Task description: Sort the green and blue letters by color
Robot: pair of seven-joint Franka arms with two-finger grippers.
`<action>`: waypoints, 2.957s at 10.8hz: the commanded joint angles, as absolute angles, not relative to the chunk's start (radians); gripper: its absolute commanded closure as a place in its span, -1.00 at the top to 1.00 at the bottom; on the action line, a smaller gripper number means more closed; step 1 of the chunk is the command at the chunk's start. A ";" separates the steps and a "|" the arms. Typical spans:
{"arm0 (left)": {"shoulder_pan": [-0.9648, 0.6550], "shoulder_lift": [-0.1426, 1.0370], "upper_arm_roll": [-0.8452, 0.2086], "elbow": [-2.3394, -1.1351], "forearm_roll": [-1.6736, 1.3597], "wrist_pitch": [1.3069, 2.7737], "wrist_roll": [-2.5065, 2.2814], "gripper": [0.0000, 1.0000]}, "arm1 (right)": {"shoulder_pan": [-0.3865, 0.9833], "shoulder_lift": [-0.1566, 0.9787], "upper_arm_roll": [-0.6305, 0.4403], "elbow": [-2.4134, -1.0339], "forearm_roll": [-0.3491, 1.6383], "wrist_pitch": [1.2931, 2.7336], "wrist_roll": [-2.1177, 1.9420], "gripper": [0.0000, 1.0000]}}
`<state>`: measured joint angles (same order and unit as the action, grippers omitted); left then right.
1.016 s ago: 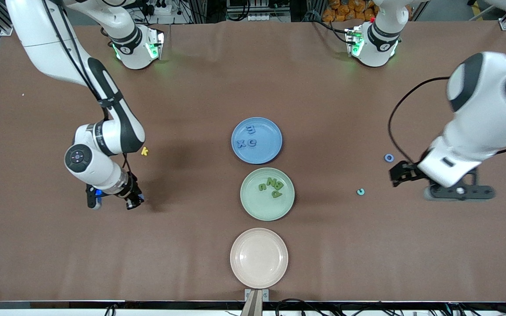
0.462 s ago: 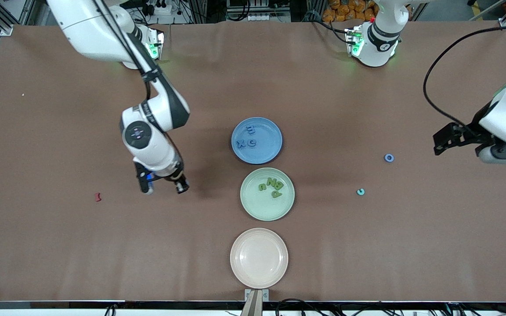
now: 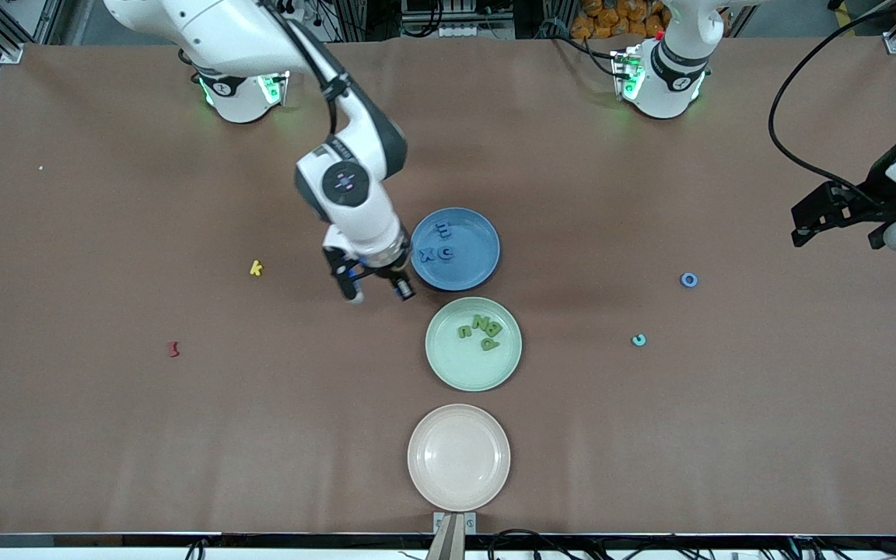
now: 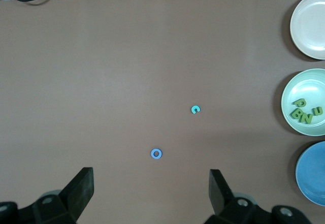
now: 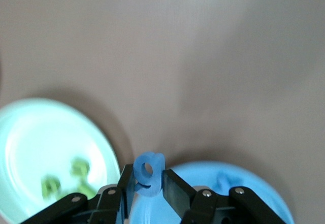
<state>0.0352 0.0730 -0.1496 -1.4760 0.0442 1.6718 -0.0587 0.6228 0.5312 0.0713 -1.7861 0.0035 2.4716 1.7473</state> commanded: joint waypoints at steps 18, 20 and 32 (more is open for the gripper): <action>0.038 0.017 -0.117 -1.517 -0.025 1.615 -0.014 1.00 | 0.490 0.486 0.046 -1.723 0.006 2.217 1.354 1.00; 0.034 0.020 -0.120 -1.517 -0.025 1.615 -0.014 1.00 | 0.363 0.468 0.031 -1.724 0.005 2.215 1.106 1.00; 0.032 0.018 -0.149 -1.516 -0.014 1.615 -0.018 1.00 | 0.051 0.269 -0.135 -1.447 -0.107 1.668 0.183 1.00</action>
<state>0.0249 0.0299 -0.1484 -1.5121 0.0015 1.6254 -0.0401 0.0463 0.3064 -0.1371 -1.5705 -0.0951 1.8478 0.2165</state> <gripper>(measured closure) 0.000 0.000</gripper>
